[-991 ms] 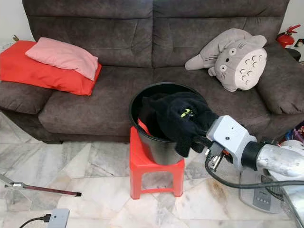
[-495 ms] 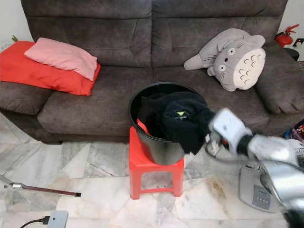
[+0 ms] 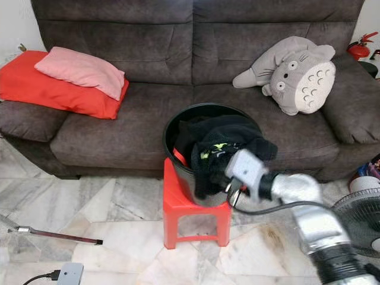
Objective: Hang hanger
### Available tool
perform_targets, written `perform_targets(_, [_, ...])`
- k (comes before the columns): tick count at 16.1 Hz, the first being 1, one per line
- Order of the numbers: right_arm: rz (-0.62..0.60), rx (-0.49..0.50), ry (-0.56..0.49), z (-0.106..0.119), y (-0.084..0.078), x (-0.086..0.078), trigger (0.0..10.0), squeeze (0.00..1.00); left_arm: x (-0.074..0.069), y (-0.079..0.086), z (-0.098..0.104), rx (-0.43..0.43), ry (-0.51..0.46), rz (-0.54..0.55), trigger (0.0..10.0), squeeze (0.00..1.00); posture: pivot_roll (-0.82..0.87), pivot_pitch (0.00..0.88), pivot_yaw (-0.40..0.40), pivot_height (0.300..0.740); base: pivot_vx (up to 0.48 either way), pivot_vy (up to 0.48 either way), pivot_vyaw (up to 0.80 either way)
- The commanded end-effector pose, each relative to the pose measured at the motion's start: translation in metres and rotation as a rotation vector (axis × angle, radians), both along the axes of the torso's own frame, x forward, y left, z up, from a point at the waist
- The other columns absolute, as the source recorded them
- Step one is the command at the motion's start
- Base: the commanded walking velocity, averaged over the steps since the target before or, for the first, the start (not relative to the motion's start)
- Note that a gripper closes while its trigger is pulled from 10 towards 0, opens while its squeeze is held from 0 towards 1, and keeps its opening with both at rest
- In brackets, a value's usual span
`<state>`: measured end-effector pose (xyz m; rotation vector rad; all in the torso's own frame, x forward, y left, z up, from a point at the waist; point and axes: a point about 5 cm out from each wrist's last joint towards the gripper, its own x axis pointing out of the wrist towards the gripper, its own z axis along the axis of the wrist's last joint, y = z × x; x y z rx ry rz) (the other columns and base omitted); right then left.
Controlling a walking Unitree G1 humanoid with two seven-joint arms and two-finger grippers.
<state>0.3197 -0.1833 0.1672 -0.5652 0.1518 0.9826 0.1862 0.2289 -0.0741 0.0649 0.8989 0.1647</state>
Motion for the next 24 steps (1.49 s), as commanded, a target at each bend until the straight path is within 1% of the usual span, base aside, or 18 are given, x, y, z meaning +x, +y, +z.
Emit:
perform_targets(1, [0.011, -0.001, -0.028, 0.002, 0.002, 0.002, 10.0, 1.0, -0.009, 0.004, -0.003, 0.004, 0.027, 0.014, 10.0, 0.0, -0.14, 0.189, 0.046, 0.74, 0.0, 0.0, 0.0])
perform_targets(2, [0.017, 0.002, -0.058, 0.004, 0.003, 0.003, 10.0, 1.0, -0.009, 0.004, -0.004, 0.004, 0.029, 0.011, 10.0, 0.0, -0.15, 0.189, 0.045, 0.74, 0.0, 0.0, 0.0])
perform_targets(3, [0.018, 0.001, -0.067, 0.004, 0.003, 0.003, 10.0, 1.0, -0.009, 0.004, -0.004, 0.004, 0.029, 0.01, 10.0, 0.0, -0.15, 0.189, 0.045, 0.74, 0.0, 0.0, 0.0])
perform_targets(5, [0.013, 0.034, -0.09, 0.009, 0.004, 0.0, 10.0, 1.0, -0.009, 0.003, -0.004, 0.002, 0.029, 0.006, 10.0, 0.0, -0.15, 0.19, 0.045, 0.74, 0.0, 0.0, 0.0])
perform_targets(7, [0.029, 0.087, -0.118, 0.018, 0.008, -0.008, 10.0, 1.0, -0.008, 0.002, -0.004, 0.001, 0.029, 0.003, 10.0, 0.0, -0.15, 0.19, 0.042, 0.74, 0.0, 0.0, 0.0])
perform_targets(9, [0.042, 0.159, -0.151, 0.029, 0.015, -0.017, 10.0, 1.0, -0.009, 0.002, -0.004, 0.002, 0.03, 0.003, 10.0, 0.0, -0.16, 0.193, 0.036, 0.74, 0.0, 0.0, 0.0])
perform_targets(10, [0.019, 0.261, -0.189, 0.038, 0.022, -0.025, 10.0, 1.0, -0.009, 0.002, -0.004, 0.002, 0.032, 0.002, 10.0, 0.0, -0.16, 0.191, 0.034, 0.74, 0.0, 0.0, 0.0])
perform_targets(12, [-0.03, 0.329, -0.227, 0.041, 0.027, -0.032, 10.0, 1.0, -0.01, 0.002, -0.005, 0.001, 0.034, 0.002, 10.0, 0.0, -0.16, 0.189, 0.031, 0.74, 0.0, 0.0, 0.0])
perform_targets(14, [-0.175, 0.579, -0.264, 0.05, 0.029, -0.041, 10.0, 1.0, -0.011, 0.002, -0.005, 0.001, 0.034, 0.0, 10.0, 0.0, -0.17, 0.186, 0.026, 0.74, 0.0, 0.0, 0.0])
perform_targets(15, [-0.263, 0.743, -0.253, 0.052, 0.027, -0.044, 10.0, 1.0, -0.011, 0.002, -0.005, 0.002, 0.035, -0.004, 10.0, 0.0, -0.17, 0.186, 0.026, 0.74, 0.0, 0.0, 0.0])
perform_targets(16, [-0.378, 0.882, -0.22, 0.048, 0.025, -0.048, 10.0, 1.0, -0.011, 0.001, -0.005, 0.001, 0.037, -0.008, 10.0, 0.0, -0.17, 0.183, 0.023, 0.74, 0.0, 0.0, 0.0])
perform_targets(17, [-0.515, 1.033, -0.143, 0.033, 0.022, -0.054, 10.0, 0.0, -0.011, 0.0, -0.006, 0.0, 0.038, -0.014, 10.0, 0.0, -0.17, 0.18, 0.024, 0.74, 0.0, 0.0, 0.0])
perform_targets(18, [-0.535, 1.06, -0.081, 0.019, 0.021, -0.058, 10.0, 0.0, -0.011, -0.001, -0.006, -0.001, 0.039, -0.017, 10.0, 0.0, -0.17, 0.179, 0.027, 0.74, 0.0, 0.0, 0.0])
perform_targets(19, [-0.551, 1.093, 0.017, -0.001, 0.021, -0.061, 10.0, 0.0, -0.011, -0.002, -0.006, -0.002, 0.04, -0.025, 10.0, 0.0, -0.18, 0.176, 0.029, 0.74, 0.0, 0.0, 0.0])
perform_targets(20, [-0.598, 1.089, 0.072, -0.017, 0.018, -0.061, 10.0, 0.0, -0.011, -0.002, -0.006, -0.001, 0.041, -0.028, 10.0, 0.0, -0.17, 0.172, 0.03, 0.74, 0.0, 0.0, 0.0])
perform_targets(22, [-0.727, 1.074, 0.129, -0.044, 0.007, -0.058, 10.0, 0.0, -0.01, -0.002, -0.005, 0.0, 0.039, -0.031, 10.0, 0.0, -0.17, 0.165, 0.028, 0.74, 0.0, 0.0, 0.0])
perform_targets(23, [-0.79, 1.105, 0.166, -0.054, 0.002, -0.057, 10.0, 0.0, -0.009, -0.002, -0.005, 0.004, 0.036, -0.037, 10.0, 0.0, -0.16, 0.163, 0.028, 0.74, 0.0, 0.0, 0.0])
perform_targets(24, [-0.848, 1.179, 0.201, -0.063, -0.002, -0.054, 10.0, 0.0, -0.009, -0.002, -0.005, 0.01, 0.036, -0.044, 10.0, 0.0, -0.17, 0.165, 0.031, 0.74, 0.0, 0.0, 0.0])
